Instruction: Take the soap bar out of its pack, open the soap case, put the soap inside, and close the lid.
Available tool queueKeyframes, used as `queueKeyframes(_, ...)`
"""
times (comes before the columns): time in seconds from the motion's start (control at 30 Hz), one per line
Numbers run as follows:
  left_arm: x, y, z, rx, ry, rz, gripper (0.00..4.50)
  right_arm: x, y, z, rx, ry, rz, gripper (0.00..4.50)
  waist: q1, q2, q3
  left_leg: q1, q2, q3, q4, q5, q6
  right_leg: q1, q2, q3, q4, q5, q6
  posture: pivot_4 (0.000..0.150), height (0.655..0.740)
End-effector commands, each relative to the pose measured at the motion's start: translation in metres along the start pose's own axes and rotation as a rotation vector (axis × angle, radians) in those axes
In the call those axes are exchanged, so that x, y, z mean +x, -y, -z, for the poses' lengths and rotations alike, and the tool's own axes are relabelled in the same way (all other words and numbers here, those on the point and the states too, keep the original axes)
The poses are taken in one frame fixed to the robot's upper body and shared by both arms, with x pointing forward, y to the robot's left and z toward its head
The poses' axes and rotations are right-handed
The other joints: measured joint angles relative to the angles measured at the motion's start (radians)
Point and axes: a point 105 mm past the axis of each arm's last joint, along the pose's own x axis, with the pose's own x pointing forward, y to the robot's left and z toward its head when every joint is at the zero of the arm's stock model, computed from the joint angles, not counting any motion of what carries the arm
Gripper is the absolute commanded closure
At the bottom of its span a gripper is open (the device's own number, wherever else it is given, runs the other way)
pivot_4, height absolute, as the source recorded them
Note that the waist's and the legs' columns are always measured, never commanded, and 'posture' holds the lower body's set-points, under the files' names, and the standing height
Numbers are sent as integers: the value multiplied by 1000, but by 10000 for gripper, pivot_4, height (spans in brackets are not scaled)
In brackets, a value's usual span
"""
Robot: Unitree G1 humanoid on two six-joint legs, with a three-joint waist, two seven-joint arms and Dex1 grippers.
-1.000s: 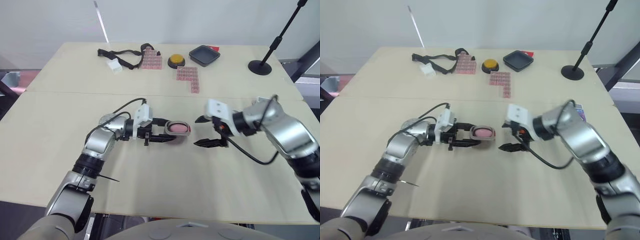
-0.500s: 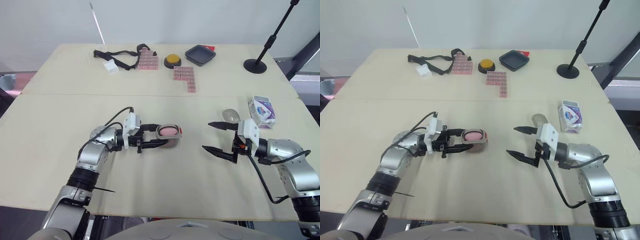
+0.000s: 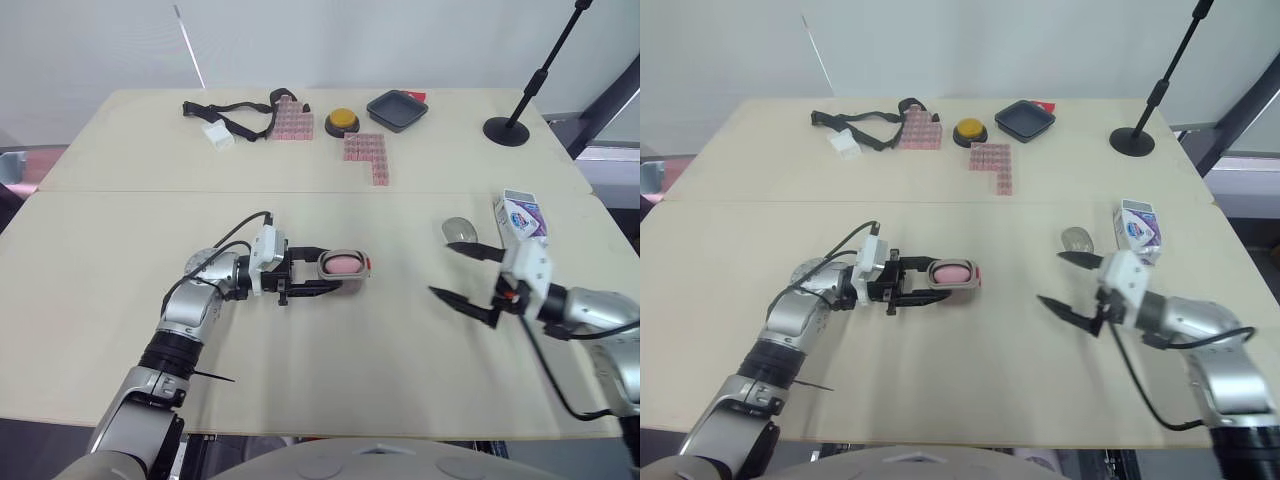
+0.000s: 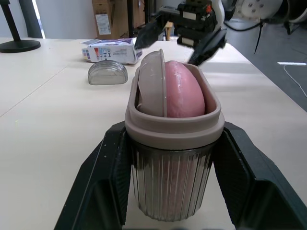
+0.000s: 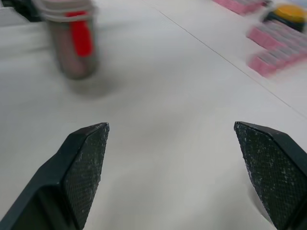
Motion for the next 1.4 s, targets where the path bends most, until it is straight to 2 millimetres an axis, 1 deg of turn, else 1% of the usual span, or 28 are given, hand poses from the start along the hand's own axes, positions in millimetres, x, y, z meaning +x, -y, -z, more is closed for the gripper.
queueKeyframes(0.03,6,1,-13,46,23,34,25716,-12,16,-28,18,-42,52,209,-4,0,0,1,0,0,-1,0,0,2,0,0,0,0,0,1500,7400)
queueKeyframes(0.13,8,1,-15,44,28,37,25716,-15,24,-37,55,-146,54,209,-5,0,0,3,0,0,-6,0,0,5,0,1,-2,0,0,1500,7400)
queueKeyframes(0.2,10,0,-17,43,31,40,25716,-16,22,-44,127,-262,-15,209,-4,2,0,3,0,0,-6,1,0,5,1,0,-3,0,0,1500,7400)
queueKeyframes(0.23,10,0,-17,43,34,40,25716,-16,21,-46,193,-306,-39,209,-3,3,0,2,-1,1,-7,1,0,6,0,1,-4,0,0,1500,7400)
queueKeyframes(0.27,11,0,-18,42,37,42,25716,-14,21,-50,221,-329,-51,209,-2,3,0,3,-1,0,-7,1,0,7,1,1,-4,0,0,1500,7400)
queueKeyframes(0.33,14,1,-20,40,43,52,25716,-7,26,-58,267,-347,-37,209,-1,2,0,3,0,0,-7,1,0,7,1,0,-6,0,0,1500,7400)
queueKeyframes(0.4,17,4,-19,42,43,68,25716,2,38,-59,247,-390,19,209,3,2,0,2,1,0,-7,1,0,7,1,0,-6,0,0,1500,7400)
queueKeyframes(0.5,19,6,-18,42,40,76,25716,9,51,-44,290,-575,93,209,12,3,0,2,0,0,-5,1,0,6,2,0,-1,0,0,1500,7400)
queueKeyframes(0.6,21,7,-18,38,39,76,25716,12,58,-30,350,-771,148,209,22,4,1,2,0,0,-5,1,0,5,2,0,-1,0,0,1500,7400)
queueKeyframes(0.67,22,7,-17,37,36,76,25716,22,60,-29,359,-817,149,209,29,4,1,2,0,0,-5,1,-1,4,2,0,0,0,0,1500,7400)
queueKeyframes(0.83,23,6,-16,37,36,65,25716,50,71,-28,376,-856,177,209,33,4,1,1,0,0,-5,1,-1,2,2,0,1,0,0,1500,7400)
queueKeyframes(1.0,26,7,-17,39,39,64,25716,70,67,-22,447,-878,156,209,42,4,1,1,0,1,-4,1,-1,2,2,0,1,0,0,1500,7400)
queueKeyframes(1.1,27,7,-18,39,41,62,25716,73,73,-16,440,-891,187,209,47,4,1,1,1,1,-4,1,-1,1,2,0,1,0,0,1500,7400)
queueKeyframes(1.2,28,7,-18,38,41,58,25716,77,73,-14,470,-898,186,209,50,4,1,0,1,1,-3,1,-1,1,2,0,2,0,0,1500,7400)
queueKeyframes(1.4,29,7,-20,38,44,55,25716,76,79,-10,451,-918,208,209,49,4,1,0,1,1,-3,1,-1,0,2,0,3,0,0,1500,7400)
